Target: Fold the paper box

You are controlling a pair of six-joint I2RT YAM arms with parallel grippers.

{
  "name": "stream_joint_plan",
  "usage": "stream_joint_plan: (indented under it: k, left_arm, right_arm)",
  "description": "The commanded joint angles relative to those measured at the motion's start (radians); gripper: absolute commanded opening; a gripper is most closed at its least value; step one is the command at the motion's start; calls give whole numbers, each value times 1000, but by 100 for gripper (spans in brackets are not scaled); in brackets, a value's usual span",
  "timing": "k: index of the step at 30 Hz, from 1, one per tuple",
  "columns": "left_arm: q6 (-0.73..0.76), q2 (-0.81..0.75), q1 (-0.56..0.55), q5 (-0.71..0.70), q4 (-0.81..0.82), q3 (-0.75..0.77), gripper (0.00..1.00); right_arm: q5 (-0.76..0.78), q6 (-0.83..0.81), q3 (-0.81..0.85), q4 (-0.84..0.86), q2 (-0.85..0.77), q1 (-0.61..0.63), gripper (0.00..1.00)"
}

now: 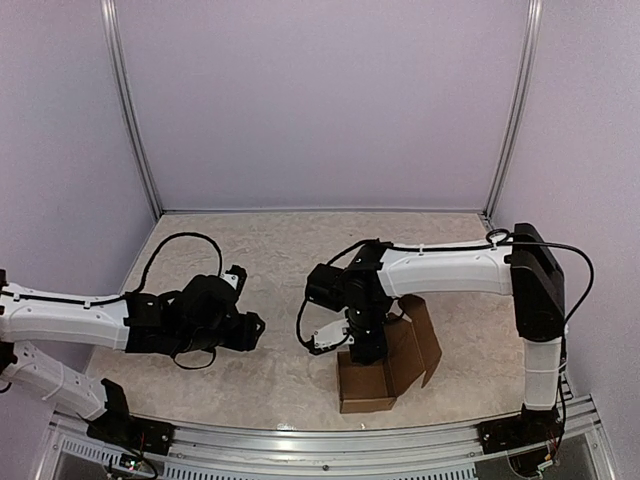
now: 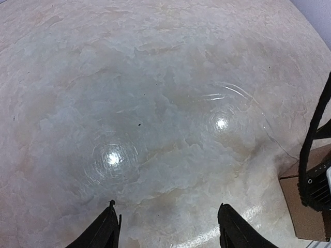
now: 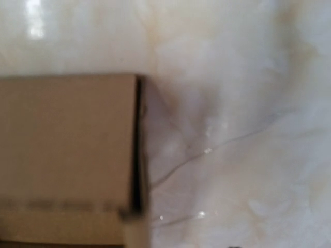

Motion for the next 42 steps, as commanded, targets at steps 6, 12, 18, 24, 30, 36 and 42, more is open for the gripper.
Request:
stream_joint_plan:
  k: [6, 12, 18, 24, 30, 36, 42]
  left_arm:
    - [52, 26, -18, -6, 10, 61, 67]
    - [94, 42, -33, 8, 31, 83, 76]
    - [137, 48, -33, 32, 42, 112, 78]
    - [147, 68, -34, 20, 52, 129, 78]
    - [163, 76, -50, 12, 99, 123, 77]
    - [173, 82, -51, 16, 101, 132, 77]
    - [167, 91, -66, 0, 95, 132, 77]
  right_arm:
    - [-82, 55, -29, 86, -254, 7, 54]
    - [-62, 154, -73, 131, -442, 4, 56]
    - [57, 343, -180, 220, -651, -26, 62]
    - [77, 583, -270, 218, -840, -103, 69]
    - [29, 847, -277, 67, -907, -146, 74]
    - [-168, 1019, -321, 64, -937, -152, 69]
    - [-256, 1122, -377, 60, -937, -152, 58]
